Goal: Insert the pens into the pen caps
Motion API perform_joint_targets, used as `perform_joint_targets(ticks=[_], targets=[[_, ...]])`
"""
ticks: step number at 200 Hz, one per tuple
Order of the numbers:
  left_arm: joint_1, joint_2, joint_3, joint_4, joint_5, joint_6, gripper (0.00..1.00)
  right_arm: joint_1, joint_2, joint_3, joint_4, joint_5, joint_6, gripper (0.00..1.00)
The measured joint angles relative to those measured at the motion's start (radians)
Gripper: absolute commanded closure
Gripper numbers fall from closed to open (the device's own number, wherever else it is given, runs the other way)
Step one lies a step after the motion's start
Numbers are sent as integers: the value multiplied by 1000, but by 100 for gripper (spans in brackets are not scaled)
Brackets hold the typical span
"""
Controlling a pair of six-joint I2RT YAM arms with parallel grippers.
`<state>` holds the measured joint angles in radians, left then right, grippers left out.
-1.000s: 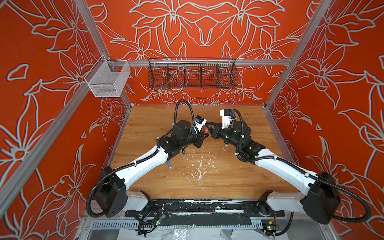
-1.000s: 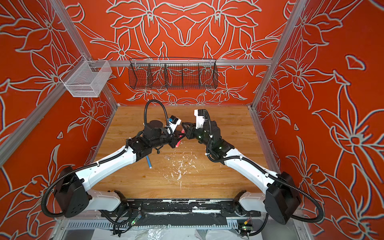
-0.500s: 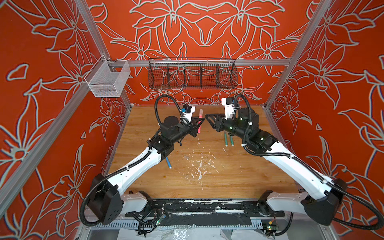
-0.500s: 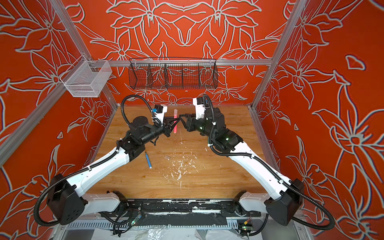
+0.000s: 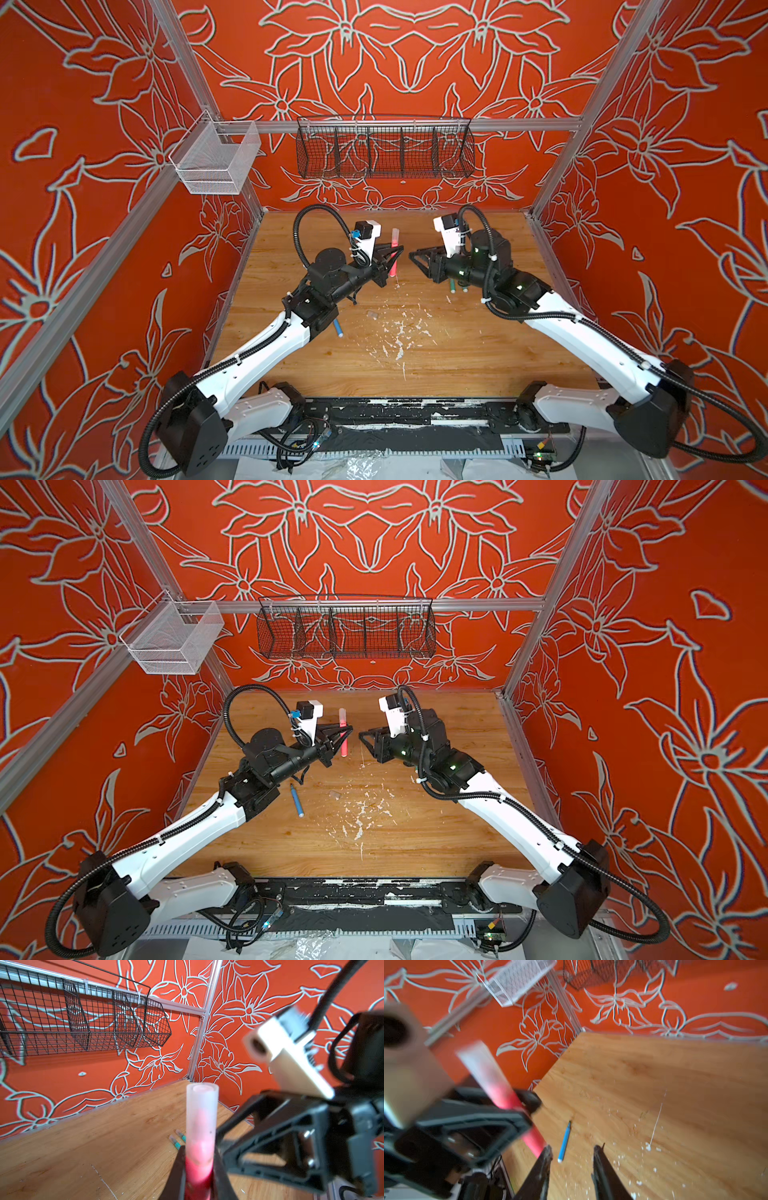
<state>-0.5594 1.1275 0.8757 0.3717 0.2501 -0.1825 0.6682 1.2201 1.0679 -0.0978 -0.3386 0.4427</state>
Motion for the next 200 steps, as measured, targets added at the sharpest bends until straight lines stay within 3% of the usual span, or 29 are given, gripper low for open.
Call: perform_joint_targets(ticks=[59, 172, 186, 200], targets=[[18, -3, -10, 13, 3, -57, 100, 31, 79, -26, 165, -100, 9, 62], [43, -5, -16, 38, 17, -114, 100, 81, 136, -2, 193, -148, -14, 83], [43, -5, -16, 41, 18, -118, 100, 84, 137, 1, 193, -144, -22, 82], [45, -5, -16, 45, 18, -122, 100, 85, 140, 7, 191, -138, -27, 73]])
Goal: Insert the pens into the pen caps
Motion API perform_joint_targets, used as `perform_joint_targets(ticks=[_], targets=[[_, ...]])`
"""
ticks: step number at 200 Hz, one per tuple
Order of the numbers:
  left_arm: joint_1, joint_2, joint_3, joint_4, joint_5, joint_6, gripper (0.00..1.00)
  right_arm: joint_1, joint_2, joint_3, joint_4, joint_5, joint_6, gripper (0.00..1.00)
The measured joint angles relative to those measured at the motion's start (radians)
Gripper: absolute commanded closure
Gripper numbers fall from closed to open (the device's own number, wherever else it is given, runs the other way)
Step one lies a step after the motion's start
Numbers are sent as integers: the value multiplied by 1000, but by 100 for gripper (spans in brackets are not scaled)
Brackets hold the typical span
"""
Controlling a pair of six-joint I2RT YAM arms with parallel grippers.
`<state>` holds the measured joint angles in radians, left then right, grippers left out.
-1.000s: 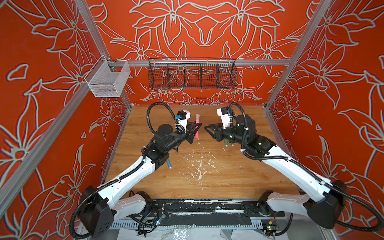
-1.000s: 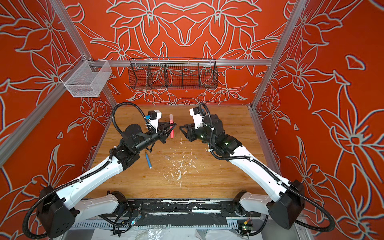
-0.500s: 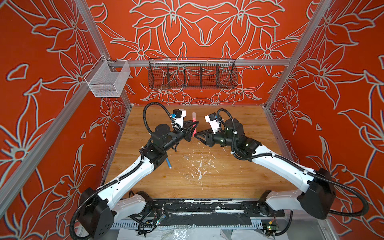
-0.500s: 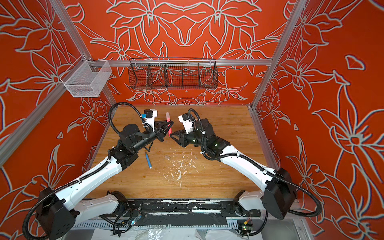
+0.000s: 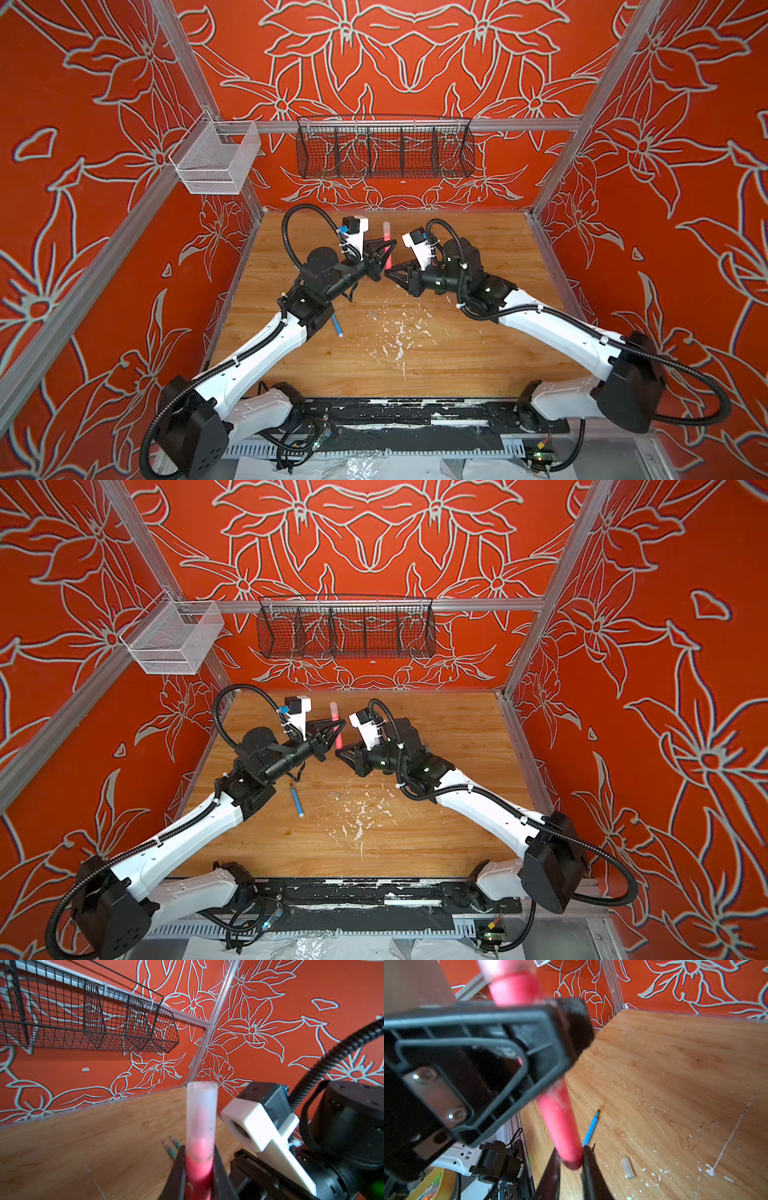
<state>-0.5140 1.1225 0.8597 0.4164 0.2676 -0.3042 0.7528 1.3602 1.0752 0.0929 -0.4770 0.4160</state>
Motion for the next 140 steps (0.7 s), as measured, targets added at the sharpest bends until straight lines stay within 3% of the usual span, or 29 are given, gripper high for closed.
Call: perform_joint_targets(ticks=[31, 58, 91, 108, 140], targets=[[1, 0, -4, 4, 11, -8, 100, 2, 9, 31, 8, 27, -17, 70], [1, 0, -5, 5, 14, -13, 100, 2, 10, 42, 16, 42, -38, 87], [3, 0, -6, -5, 15, -19, 100, 12, 14, 43, 16, 46, -56, 98], [3, 0, -6, -5, 16, -19, 100, 17, 14, 43, 16, 48, -62, 100], [5, 1, -6, -9, 23, -20, 65, 17, 12, 43, 16, 54, -73, 100]])
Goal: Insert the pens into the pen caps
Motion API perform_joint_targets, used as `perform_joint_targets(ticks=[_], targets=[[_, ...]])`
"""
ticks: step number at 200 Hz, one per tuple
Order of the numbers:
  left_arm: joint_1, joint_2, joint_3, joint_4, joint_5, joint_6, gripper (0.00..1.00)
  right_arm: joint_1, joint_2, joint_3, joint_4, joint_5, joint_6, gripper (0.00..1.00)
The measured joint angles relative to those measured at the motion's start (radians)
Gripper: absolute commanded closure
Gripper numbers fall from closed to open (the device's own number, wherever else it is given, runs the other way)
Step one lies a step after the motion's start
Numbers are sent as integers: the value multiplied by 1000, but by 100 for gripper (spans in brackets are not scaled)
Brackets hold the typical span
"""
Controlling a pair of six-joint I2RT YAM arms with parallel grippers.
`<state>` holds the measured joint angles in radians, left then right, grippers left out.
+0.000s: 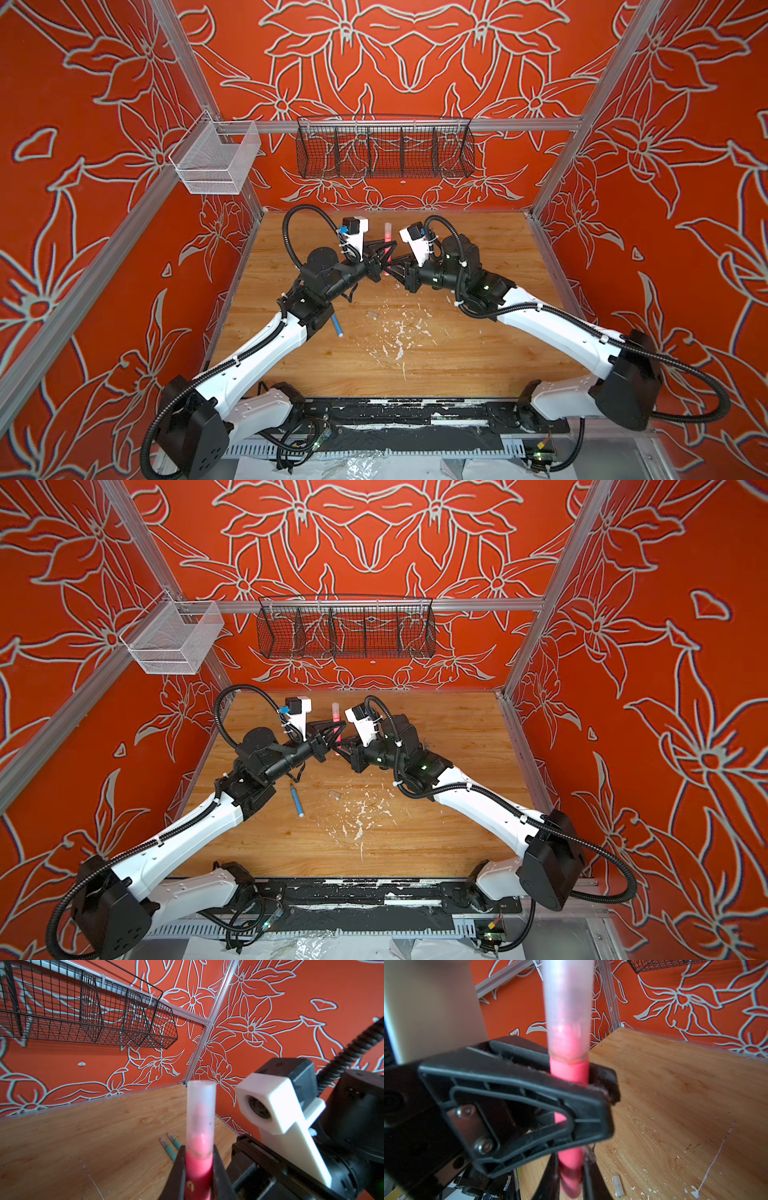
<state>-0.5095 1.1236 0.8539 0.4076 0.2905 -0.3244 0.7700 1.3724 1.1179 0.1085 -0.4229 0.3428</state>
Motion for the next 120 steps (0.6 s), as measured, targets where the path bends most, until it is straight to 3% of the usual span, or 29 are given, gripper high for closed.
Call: perform_joint_targets(ticks=[30, 57, 74, 86, 94, 120], targets=[[2, 12, 0, -2, 39, 10, 63, 0, -6, 0, -6, 15, -5, 100], [6, 32, 2, -3, 69, 8, 98, 0, -11, 0, -25, 28, -11, 100], [7, 37, 4, 2, 80, 16, 100, 0, -17, 0, -36, 37, -16, 100], [7, 37, 4, 3, 84, 14, 100, 0, -21, 0, -42, 41, -16, 79], [6, 37, 4, 5, 86, 14, 100, 0, -24, -1, -47, 42, -16, 71], [6, 36, 3, 2, 71, 26, 100, 0, -58, -14, -71, 48, -16, 65]])
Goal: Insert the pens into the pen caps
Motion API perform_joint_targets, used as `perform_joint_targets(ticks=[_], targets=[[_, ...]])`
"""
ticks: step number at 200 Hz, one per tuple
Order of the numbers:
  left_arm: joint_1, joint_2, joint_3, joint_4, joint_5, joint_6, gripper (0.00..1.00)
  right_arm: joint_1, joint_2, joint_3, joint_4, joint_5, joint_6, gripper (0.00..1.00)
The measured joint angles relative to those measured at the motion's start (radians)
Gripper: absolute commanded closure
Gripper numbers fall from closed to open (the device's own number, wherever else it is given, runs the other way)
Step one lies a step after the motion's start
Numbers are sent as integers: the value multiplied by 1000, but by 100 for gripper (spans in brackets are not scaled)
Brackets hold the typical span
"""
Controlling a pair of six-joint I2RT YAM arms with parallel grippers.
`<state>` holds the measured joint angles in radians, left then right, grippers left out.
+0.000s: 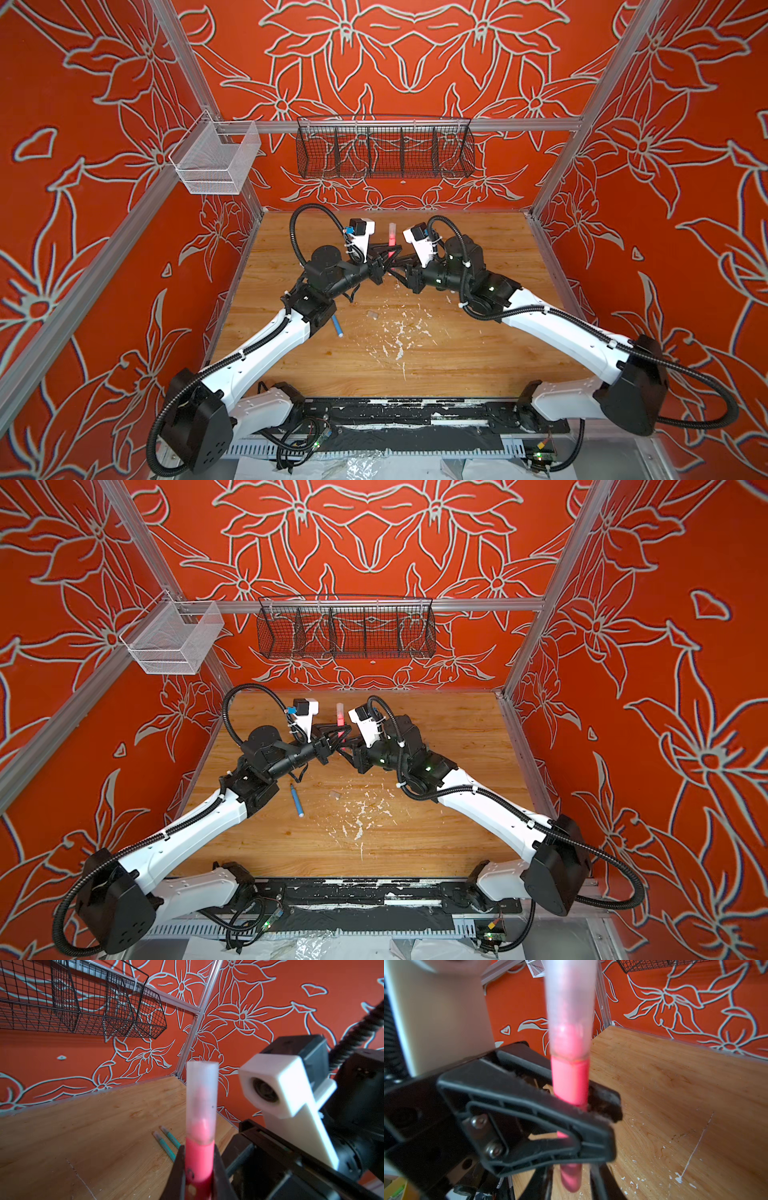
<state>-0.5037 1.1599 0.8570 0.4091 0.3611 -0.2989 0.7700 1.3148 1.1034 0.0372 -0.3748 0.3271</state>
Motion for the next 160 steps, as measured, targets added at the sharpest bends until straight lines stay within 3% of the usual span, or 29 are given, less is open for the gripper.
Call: perform_joint_targets(ticks=[59, 105, 160], targets=[[0, 0, -1, -5, -27, 32, 100, 0, -151, 11, -97, 69, -5, 66], [0, 0, -1, -5, -27, 35, 100, 0, -29, 196, -108, 110, 3, 62], [0, 0, -2, -13, -28, 38, 100, -1, 84, 246, -104, 113, 39, 66]])
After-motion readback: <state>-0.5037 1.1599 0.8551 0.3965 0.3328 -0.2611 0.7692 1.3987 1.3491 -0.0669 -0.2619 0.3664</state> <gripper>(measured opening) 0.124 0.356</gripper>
